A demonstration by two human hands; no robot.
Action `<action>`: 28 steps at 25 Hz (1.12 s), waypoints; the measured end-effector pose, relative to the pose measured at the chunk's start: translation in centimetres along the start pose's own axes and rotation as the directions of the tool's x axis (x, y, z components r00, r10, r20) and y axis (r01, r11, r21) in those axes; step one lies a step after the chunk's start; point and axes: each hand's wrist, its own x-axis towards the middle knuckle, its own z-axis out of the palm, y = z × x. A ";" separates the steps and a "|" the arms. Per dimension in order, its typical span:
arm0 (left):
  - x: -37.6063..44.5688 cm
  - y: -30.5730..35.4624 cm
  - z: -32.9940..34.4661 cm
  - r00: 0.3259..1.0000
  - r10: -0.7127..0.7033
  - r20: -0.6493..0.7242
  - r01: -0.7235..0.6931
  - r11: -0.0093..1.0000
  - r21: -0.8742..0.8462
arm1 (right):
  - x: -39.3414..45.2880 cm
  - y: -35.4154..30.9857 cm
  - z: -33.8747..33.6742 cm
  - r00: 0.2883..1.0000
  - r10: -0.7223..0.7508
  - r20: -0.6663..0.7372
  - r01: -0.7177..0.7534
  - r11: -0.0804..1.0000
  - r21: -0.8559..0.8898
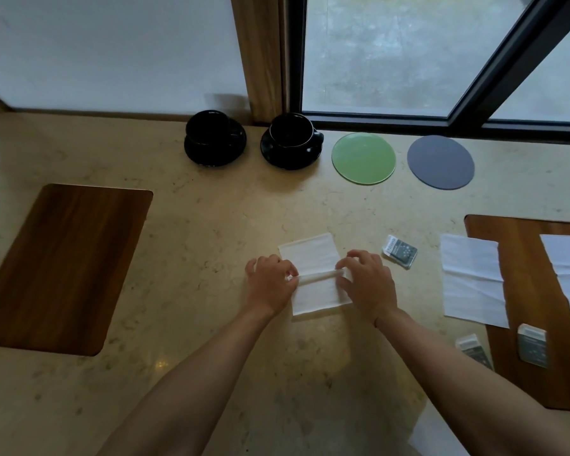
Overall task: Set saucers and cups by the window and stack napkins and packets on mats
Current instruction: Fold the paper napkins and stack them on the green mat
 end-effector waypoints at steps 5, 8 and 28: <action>-0.1 0.0 -0.1 0.999 0.036 0.009 -0.036 0.998 -0.041 | 0.1 -0.1 0.0 1.000 0.006 -0.025 -0.006 1.000 0.005; -0.8 0.2 -0.5 0.999 0.054 0.000 -0.054 0.995 -0.089 | -0.3 0.0 -0.5 1.000 0.003 -0.030 -0.002 0.999 0.043; -13.9 0.6 -0.6 0.965 -0.106 0.242 0.222 0.820 -0.527 | -16.7 -1.5 -1.4 0.837 0.199 0.509 -0.524 0.556 0.645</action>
